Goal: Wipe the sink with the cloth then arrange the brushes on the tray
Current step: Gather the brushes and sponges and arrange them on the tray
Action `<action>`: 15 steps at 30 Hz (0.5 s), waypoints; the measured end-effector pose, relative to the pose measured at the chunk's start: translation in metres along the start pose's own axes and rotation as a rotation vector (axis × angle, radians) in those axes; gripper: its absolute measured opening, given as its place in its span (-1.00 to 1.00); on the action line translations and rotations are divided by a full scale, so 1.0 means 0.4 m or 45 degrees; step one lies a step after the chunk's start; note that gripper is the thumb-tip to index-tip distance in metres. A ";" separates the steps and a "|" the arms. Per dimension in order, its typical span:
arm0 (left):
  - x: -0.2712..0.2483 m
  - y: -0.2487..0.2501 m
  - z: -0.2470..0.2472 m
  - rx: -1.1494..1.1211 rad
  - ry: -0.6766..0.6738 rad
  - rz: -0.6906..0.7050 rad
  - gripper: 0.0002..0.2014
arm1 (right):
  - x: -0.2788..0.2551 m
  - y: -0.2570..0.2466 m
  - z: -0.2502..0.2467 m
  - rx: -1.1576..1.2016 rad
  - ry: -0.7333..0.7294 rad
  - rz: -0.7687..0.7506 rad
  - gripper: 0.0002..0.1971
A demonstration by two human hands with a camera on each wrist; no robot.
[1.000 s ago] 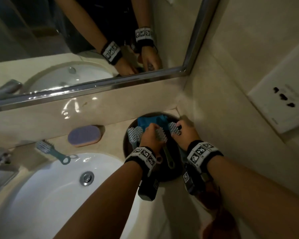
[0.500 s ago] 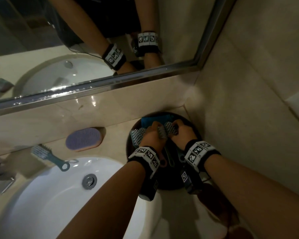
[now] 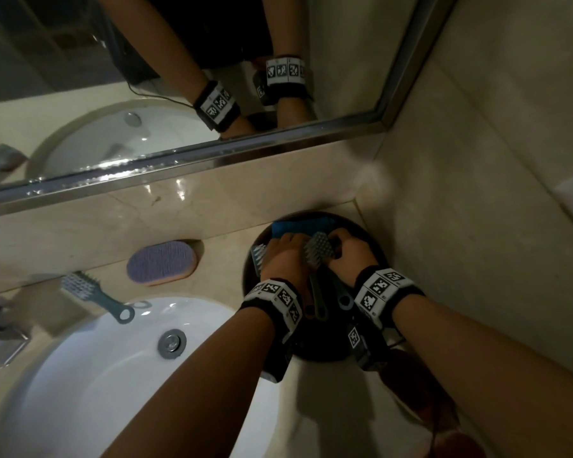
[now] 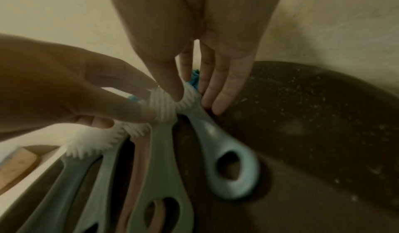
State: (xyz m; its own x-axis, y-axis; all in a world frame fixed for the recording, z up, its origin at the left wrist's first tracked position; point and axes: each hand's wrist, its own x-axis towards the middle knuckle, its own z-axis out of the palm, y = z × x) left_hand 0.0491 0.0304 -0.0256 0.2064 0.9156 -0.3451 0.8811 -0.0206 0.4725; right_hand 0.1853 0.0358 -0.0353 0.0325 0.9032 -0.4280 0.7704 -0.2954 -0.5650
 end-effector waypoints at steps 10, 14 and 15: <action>0.005 0.006 0.010 0.120 0.047 -0.077 -0.36 | -0.025 0.003 -0.017 -0.107 -0.119 -0.015 -0.53; -0.019 0.007 0.003 0.025 0.078 -0.120 -0.38 | -0.051 -0.007 -0.030 -0.138 -0.124 -0.040 -0.45; -0.029 0.007 -0.003 0.017 0.104 -0.119 -0.39 | -0.061 -0.012 -0.035 -0.151 -0.125 -0.037 -0.44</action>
State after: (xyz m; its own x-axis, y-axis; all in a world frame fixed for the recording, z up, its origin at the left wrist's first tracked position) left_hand 0.0485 0.0204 -0.0193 0.0880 0.9433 -0.3199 0.9008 0.0618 0.4299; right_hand 0.1899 0.0197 -0.0124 -0.0488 0.8741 -0.4832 0.8401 -0.2258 -0.4932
